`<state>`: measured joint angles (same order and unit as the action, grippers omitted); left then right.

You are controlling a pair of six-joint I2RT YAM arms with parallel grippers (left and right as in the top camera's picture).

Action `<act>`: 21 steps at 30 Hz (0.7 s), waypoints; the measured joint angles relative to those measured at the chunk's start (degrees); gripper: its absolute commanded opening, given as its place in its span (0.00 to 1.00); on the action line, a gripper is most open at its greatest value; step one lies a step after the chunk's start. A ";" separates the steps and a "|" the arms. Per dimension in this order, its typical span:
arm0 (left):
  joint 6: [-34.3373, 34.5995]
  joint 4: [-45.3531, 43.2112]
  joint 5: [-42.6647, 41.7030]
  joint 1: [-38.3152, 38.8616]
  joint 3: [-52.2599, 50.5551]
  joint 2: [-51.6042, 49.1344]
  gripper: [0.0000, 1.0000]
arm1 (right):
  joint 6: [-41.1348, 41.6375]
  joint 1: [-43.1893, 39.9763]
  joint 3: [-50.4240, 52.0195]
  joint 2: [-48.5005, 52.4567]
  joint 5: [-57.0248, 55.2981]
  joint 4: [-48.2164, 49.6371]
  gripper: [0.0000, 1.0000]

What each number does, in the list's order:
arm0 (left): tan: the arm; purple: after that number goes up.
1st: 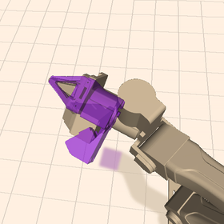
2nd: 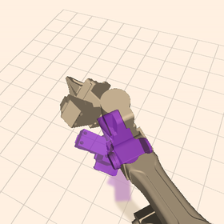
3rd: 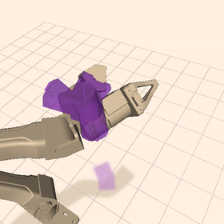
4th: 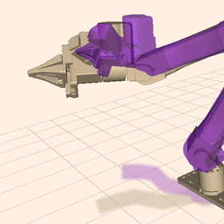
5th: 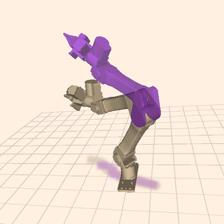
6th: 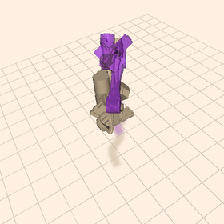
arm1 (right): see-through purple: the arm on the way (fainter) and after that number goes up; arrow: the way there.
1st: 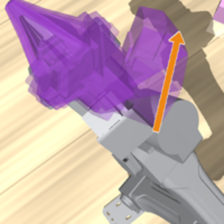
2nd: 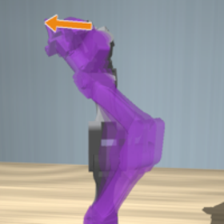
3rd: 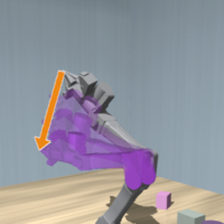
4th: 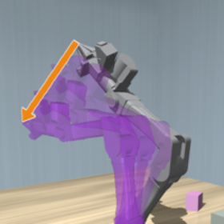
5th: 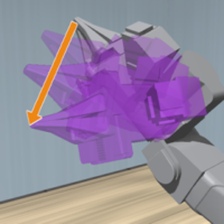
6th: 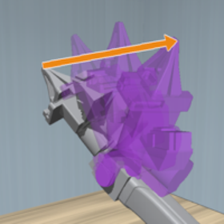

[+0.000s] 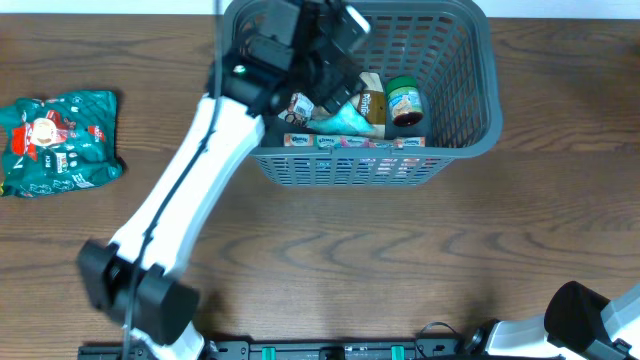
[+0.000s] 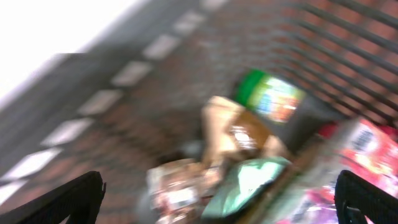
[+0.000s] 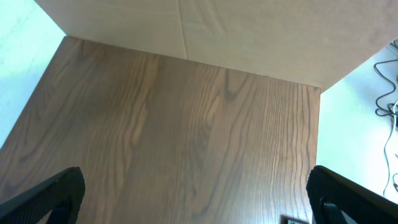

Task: Pack container
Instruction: 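Carry the wipes pack over the basket and release it inside, then withdraw the left gripper and move it over the green snack bag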

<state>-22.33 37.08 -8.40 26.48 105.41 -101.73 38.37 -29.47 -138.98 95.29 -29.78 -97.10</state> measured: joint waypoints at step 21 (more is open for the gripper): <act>25.40 20.22 24.11 -48.39 0.33 13.00 0.99 | 0.00 0.00 0.00 0.00 -0.02 0.02 0.99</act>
<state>3.07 57.30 15.70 -21.91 105.73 -88.73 38.37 -29.47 -138.98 95.29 -29.80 -97.08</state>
